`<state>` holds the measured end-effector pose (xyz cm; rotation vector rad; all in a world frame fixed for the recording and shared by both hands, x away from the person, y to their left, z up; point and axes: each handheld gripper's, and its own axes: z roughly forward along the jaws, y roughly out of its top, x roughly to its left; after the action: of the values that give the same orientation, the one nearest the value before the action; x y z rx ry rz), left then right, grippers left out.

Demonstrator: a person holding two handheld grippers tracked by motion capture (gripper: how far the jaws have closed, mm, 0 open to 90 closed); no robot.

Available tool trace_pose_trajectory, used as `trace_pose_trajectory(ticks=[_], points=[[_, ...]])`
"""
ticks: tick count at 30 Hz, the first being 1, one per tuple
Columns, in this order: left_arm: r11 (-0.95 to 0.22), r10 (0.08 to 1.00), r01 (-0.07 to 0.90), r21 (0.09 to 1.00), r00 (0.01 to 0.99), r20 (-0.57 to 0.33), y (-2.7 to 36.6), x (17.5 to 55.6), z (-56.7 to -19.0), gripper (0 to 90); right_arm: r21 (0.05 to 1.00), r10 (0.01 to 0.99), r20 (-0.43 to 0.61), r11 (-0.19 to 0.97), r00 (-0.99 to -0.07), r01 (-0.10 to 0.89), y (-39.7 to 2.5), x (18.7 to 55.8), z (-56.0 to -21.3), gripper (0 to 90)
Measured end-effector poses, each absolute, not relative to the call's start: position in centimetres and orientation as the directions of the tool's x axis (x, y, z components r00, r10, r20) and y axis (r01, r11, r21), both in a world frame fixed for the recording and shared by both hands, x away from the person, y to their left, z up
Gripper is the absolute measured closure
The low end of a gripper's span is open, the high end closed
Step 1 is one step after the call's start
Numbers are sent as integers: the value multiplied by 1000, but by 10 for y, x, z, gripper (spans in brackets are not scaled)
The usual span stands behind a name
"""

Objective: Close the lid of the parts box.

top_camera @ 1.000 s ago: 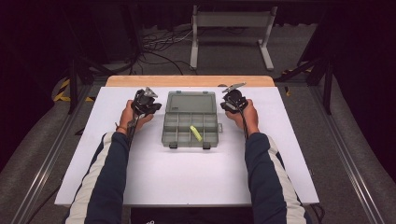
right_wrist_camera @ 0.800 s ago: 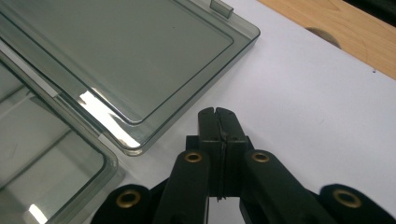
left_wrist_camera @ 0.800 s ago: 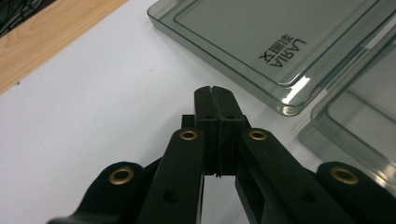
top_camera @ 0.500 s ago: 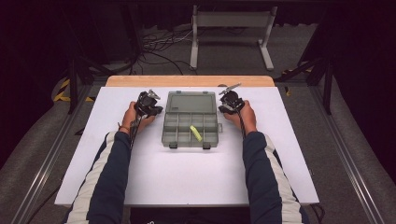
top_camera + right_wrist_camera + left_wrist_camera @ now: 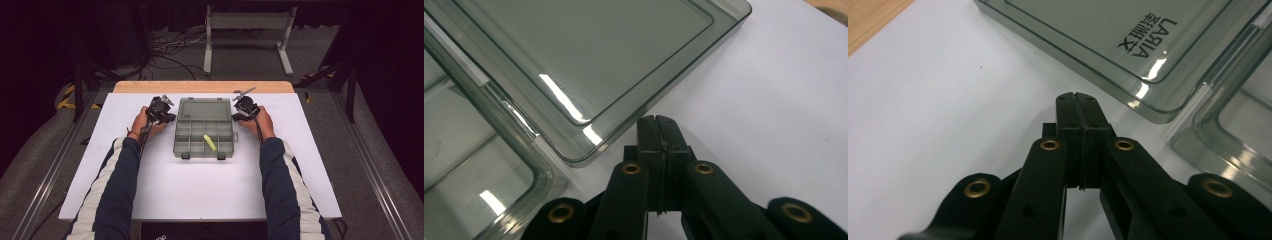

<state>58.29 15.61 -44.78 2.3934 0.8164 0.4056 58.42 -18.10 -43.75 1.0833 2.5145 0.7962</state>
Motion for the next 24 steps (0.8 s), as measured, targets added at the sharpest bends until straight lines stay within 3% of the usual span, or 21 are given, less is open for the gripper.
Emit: trace_pose_trajectory(ticks=[14,24], points=[[-658,622,454,601,778,94,151,593,-447,896,584,701,-69,605,-710,541,-181,591,-437,900],[-632,653,452,629,747,120,145,597,-450,888,637,714,-90,577,-695,510,-178,595,-442,900]])
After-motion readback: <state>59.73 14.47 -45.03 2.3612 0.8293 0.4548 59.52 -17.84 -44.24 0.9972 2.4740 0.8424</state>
